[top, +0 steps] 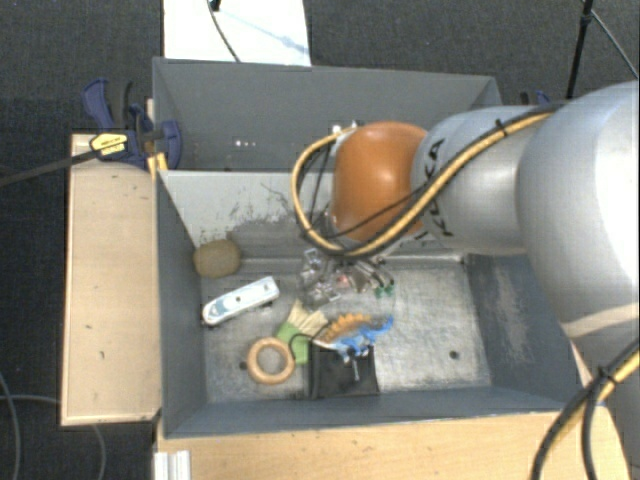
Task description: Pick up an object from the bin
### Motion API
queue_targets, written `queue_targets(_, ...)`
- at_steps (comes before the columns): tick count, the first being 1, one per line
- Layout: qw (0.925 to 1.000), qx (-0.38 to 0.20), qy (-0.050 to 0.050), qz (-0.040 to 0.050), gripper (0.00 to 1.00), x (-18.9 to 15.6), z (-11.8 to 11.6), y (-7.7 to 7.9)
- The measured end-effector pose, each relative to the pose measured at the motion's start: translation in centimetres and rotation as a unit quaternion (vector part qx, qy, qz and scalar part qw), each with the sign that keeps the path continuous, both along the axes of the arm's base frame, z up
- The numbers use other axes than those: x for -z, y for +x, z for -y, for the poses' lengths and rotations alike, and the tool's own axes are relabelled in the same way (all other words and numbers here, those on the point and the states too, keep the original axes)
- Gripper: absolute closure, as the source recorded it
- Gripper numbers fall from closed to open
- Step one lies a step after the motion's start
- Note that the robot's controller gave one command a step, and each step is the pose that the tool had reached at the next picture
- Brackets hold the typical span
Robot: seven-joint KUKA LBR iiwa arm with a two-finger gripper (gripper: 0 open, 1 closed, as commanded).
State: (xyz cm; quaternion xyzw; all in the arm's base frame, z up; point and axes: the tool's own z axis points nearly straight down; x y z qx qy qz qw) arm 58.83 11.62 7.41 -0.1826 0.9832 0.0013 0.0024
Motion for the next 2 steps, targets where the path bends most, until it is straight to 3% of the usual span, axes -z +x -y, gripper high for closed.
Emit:
queue_targets(1,1.0000,0.001,0.000,0.0015,0.00,0.16,0.08,0.03)
queue_targets(2,1.0000,0.001,0.000,0.0026,1.00,0.00,0.07,0.10)
